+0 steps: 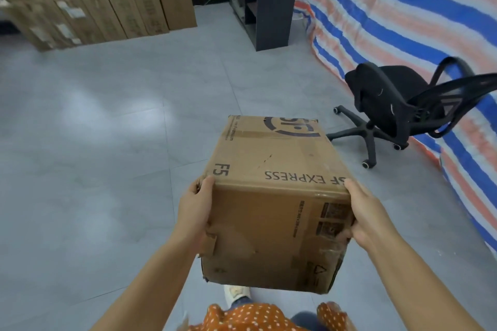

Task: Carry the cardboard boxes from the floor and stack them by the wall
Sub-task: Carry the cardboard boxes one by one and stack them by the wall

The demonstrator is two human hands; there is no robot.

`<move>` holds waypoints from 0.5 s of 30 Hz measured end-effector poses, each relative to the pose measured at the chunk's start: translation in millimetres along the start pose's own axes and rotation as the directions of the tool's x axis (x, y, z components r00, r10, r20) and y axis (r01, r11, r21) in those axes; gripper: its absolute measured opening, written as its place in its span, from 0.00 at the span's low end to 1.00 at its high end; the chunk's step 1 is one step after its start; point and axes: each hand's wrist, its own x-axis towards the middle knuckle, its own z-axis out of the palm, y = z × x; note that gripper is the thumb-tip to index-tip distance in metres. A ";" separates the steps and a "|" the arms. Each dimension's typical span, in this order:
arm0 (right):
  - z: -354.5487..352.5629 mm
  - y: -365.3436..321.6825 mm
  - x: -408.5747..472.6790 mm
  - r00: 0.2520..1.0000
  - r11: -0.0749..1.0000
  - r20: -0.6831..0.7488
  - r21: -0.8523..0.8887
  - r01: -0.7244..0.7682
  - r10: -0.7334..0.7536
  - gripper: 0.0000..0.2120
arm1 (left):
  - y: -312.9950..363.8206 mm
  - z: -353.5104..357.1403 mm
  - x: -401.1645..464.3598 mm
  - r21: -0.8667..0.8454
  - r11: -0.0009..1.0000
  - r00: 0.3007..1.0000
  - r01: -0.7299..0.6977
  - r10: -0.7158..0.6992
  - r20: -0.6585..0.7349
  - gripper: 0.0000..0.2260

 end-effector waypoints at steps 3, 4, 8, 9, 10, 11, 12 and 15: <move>37.6 -29.9 20.5 1.000 1.000 0.008 -0.027 0.015 -0.014 0.14 | 27.7 -2.6 41.1 -0.025 1.000 1.000 -0.015 0.015 -0.009 0.10; 46.7 -40.0 27.6 1.000 0.999 0.014 -0.029 0.022 -0.021 0.13 | 36.3 -1.5 52.1 -0.027 0.999 1.000 -0.019 0.019 -0.005 0.10; 77.3 -80.2 69.1 0.999 0.998 0.029 -0.062 0.025 -0.023 0.12 | 67.7 14.6 99.3 -0.085 0.996 1.000 -0.002 0.001 -0.017 0.10; 84.3 -88.9 80.9 0.999 0.997 0.035 -0.074 0.023 -0.020 0.12 | 73.9 19.8 110.3 -0.092 0.996 1.000 0.008 -0.010 -0.023 0.09; 91.0 -97.7 94.1 0.999 0.997 0.042 -0.077 0.026 -0.022 0.12 | 80.2 25.8 121.5 -0.095 0.995 1.000 0.012 -0.014 -0.023 0.09; 98.2 -107.1 108.0 0.998 0.997 0.050 -0.075 0.031 -0.028 0.12 | 87.6 32.5 133.3 -0.100 0.995 1.000 0.012 -0.014 -0.019 0.09; 104.7 -116.8 121.5 0.998 0.996 0.053 -0.079 0.031 -0.026 0.12 | 94.7 39.1 146.1 -0.106 0.994 1.000 0.011 -0.014 -0.022 0.09; 127.2 -147.4 168.9 0.998 0.993 0.059 -0.117 0.020 -0.013 0.12 | 119.2 63.6 188.4 -0.122 0.992 0.997 0.005 -0.014 -0.071 0.09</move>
